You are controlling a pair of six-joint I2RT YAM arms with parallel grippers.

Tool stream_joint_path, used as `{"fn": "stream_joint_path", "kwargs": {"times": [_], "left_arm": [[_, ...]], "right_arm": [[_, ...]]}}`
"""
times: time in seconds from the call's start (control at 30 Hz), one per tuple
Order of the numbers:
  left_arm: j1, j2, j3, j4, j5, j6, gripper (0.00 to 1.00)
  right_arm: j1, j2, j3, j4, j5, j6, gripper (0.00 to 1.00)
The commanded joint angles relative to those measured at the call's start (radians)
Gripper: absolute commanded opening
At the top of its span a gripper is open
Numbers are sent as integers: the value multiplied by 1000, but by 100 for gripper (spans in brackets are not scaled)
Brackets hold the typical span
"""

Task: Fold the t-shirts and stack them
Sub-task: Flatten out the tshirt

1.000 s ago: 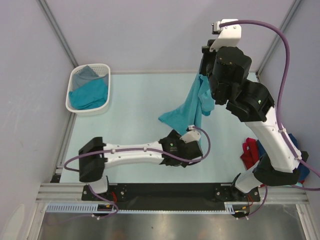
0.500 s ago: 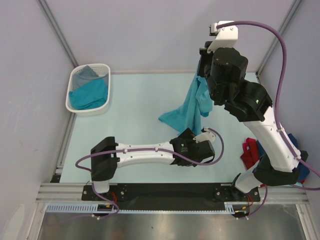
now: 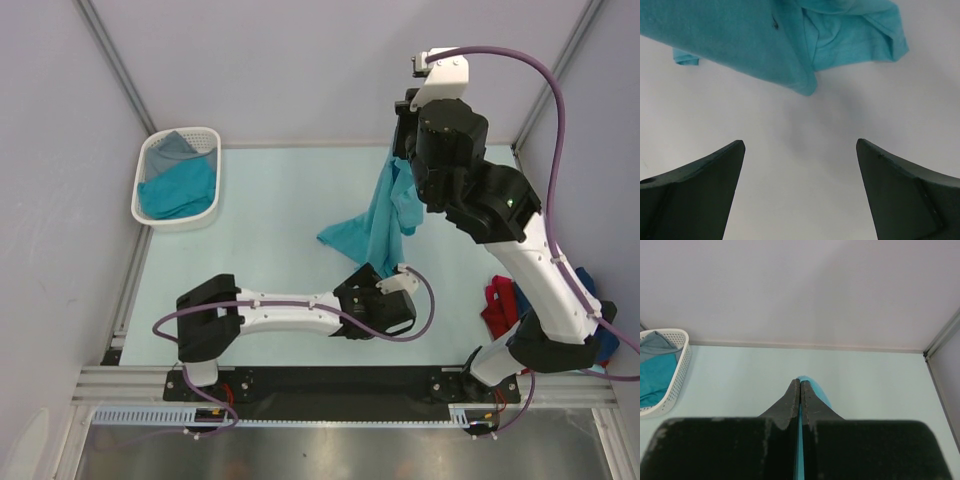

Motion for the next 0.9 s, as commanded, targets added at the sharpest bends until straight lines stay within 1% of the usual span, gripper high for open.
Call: {"fn": "stream_joint_path", "kwargs": {"times": [0.0, 0.17, 0.4, 0.57, 0.87], "left_arm": [[67, -107, -62, 145, 39, -66, 99], [105, -125, -85, 220, 79, -53, 99], [160, -101, -60, 278, 215, -51, 99], [171, -84, -63, 324, 273, -45, 99], [223, -88, -123, 413, 373, -70, 96]], "right_arm": [[-2, -52, -6, 13, 0, 18, 0], [-2, -67, -20, 0, 3, 27, 0], [-4, -80, -29, -2, 0, 25, 0], [-7, -83, -39, 3, -6, 27, 0], [-12, -84, -48, 9, -20, 28, 0]]}}
